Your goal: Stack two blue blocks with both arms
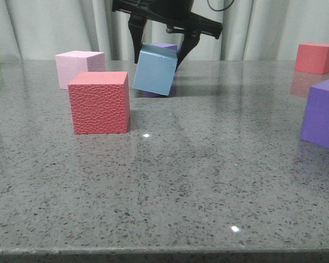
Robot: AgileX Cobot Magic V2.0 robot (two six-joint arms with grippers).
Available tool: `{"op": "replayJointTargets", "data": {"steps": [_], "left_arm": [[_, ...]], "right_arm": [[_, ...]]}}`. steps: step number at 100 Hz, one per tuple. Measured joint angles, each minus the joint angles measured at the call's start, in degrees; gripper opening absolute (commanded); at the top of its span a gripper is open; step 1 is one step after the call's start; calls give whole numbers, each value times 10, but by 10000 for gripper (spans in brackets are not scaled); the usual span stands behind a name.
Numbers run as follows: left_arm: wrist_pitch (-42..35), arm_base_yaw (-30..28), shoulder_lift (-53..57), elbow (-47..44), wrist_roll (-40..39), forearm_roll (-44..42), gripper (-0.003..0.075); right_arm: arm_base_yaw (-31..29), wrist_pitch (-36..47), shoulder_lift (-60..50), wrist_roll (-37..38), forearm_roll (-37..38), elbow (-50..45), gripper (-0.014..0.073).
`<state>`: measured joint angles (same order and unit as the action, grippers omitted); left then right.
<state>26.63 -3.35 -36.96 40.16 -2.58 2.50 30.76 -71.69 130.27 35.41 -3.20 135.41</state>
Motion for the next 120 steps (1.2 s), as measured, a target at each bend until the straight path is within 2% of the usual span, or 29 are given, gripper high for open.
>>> {"op": "replayJointTargets", "data": {"steps": [8, 19, 53, 73, 103, 120], "left_arm": [[0, 0, 0, 0, 0, 1, 610], [0, 0, 0, 0, 0, 1, 610], [0, 0, 0, 0, 0, 1, 610], [0, 0, -5, 0, -1, 1, 610], [45, 0, -99, 64, -3, 2, 610], [61, 0, -177, 128, -3, 2, 610]], "right_arm": [[0, 0, 0, 0, 0, 0, 669], [0, 0, 0, 0, 0, 0, 636], [0, 0, 0, -3, 1, 36, 635], [1, 0, -7, -49, 3, 60, 635], [19, -2, -80, -94, 10, 59, 635], [23, -2, -135, -101, 21, 12, 635]]}}
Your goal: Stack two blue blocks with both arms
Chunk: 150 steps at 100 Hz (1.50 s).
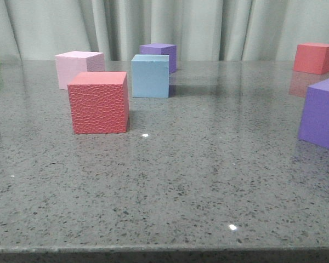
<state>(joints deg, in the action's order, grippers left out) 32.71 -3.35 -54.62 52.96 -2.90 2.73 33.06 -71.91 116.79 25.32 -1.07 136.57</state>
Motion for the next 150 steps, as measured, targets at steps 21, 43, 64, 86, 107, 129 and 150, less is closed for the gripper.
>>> {"op": "replayJointTargets", "data": {"steps": [21, 43, 64, 86, 107, 129, 150], "left_arm": [[39, -3, -96, 76, 0, 0, 610], [88, -13, -199, 154, 0, -7, 610], [124, -14, -281, 207, 0, -14, 610], [129, -14, -325, 229, 1, -37, 610], [129, -14, -354, 237, 1, -43, 610], [122, -20, -386, 238, 2, -44, 610], [121, -21, -409, 238, 2, -44, 610]], "right_arm": [[0, 0, -74, -3, 27, -96, 635], [0, 19, -177, -4, 33, -211, 635], [0, 65, -273, -5, 33, -325, 635], [0, 95, -343, -5, 33, -425, 635], [0, 114, -382, -5, 33, -477, 635], [0, 117, -392, -5, 30, -486, 635], [0, 117, -392, -5, 29, -486, 635]]}}
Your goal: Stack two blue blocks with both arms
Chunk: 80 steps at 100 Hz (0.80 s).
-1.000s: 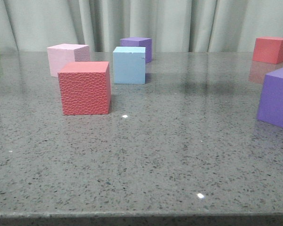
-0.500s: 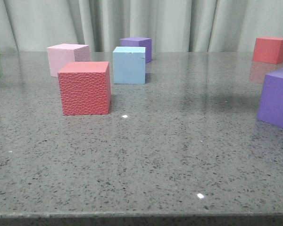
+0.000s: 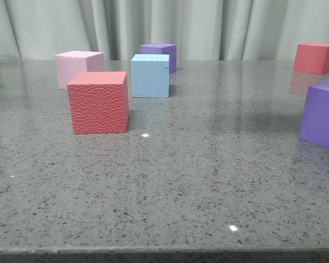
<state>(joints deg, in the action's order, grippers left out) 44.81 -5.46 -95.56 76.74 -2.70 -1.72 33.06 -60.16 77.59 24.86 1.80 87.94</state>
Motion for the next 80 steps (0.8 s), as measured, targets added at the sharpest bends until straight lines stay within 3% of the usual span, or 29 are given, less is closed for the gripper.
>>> {"op": "replayJointTargets", "data": {"steps": [15, 37, 52, 80], "left_arm": [[-2, 0, 0, 0, 0, 0, 573], [-3, -1, 0, 0, 0, 4, 331], [-5, -1, 0, 0, 0, 6, 217], [27, 4, 0, 45, 0, 12, 187]], "right_arm": [[0, 0, 0, 0, 0, 0, 635], [0, 0, 0, 0, 0, 0, 635], [0, 0, 0, 0, 0, 0, 635], [0, 0, 0, 0, 0, 0, 635]]}}
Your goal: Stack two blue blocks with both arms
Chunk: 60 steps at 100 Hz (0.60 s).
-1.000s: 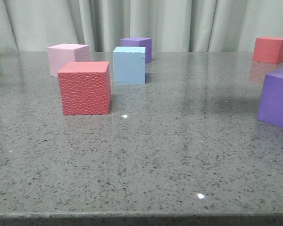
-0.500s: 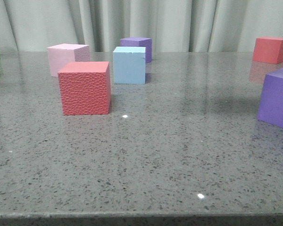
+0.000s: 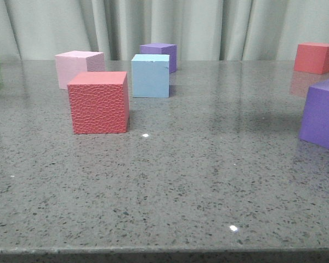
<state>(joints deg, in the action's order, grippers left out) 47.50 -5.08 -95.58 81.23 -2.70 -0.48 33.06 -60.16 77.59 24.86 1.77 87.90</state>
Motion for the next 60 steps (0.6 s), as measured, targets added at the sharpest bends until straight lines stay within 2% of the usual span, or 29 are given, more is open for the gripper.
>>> {"op": "replayJointTargets", "data": {"steps": [23, 36, 60], "left_arm": [[59, 48, 0, 105, -12, 5, 190], [91, 99, 0, 164, -38, 8, 190], [123, 195, 0, 219, -91, 9, 190]], "right_arm": [[0, 1, 0, 0, 0, 0, 635], [0, 1, 0, 0, 1, 0, 635], [0, 1, 0, 0, 1, 0, 635]]}}
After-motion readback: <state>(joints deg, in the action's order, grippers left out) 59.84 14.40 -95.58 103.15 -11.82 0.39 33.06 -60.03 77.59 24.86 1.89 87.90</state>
